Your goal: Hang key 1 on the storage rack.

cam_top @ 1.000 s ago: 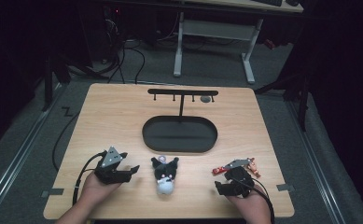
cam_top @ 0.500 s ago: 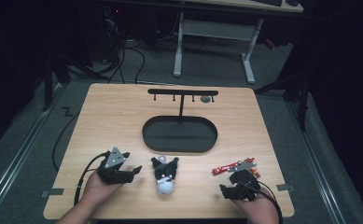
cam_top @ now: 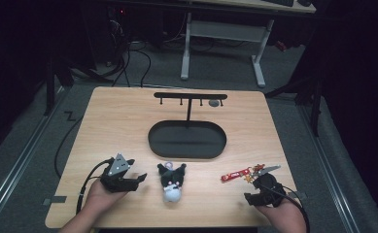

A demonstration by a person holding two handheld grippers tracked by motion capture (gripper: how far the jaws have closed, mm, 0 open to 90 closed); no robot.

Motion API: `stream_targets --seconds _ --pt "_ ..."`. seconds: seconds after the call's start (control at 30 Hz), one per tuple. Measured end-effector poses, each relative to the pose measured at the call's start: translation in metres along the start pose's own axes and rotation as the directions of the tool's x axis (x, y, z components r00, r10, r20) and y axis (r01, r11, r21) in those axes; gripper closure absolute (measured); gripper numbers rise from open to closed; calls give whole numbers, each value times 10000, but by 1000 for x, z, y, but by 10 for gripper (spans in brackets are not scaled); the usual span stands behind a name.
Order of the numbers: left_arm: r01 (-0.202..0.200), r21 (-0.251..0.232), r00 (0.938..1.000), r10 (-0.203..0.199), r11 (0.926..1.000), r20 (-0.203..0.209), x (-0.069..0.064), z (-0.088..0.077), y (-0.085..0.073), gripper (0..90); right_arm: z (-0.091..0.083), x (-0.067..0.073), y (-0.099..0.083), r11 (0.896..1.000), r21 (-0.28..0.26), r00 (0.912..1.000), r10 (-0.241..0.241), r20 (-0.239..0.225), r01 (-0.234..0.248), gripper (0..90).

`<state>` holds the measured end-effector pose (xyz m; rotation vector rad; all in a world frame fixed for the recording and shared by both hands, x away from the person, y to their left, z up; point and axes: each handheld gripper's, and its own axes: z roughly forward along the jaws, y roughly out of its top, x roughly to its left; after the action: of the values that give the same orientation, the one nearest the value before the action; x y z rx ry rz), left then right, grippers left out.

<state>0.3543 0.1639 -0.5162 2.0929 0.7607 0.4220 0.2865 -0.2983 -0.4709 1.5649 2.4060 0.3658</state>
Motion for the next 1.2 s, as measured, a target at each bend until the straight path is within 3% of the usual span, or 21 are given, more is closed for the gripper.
stream_targets --seconds 0.47,0.7,0.9,1.2 --pt "52 -104 10000 -52 9999 -69 1 -7 -1 292 4 -32 23 9990 396 9990 175 422 -192 448" --pt "3 -25 10000 -3 10000 -18 2 -5 0 294 6 -41 35 9980 625 9983 95 569 -130 472" --pt "-26 -21 10000 26 10000 40 2 -3 1 297 12 -51 45 9945 928 9962 410 764 -480 503" --pt "-21 -41 10000 21 10000 86 2 -2 1 298 26 -59 51 9882 1396 9942 498 958 -630 541"
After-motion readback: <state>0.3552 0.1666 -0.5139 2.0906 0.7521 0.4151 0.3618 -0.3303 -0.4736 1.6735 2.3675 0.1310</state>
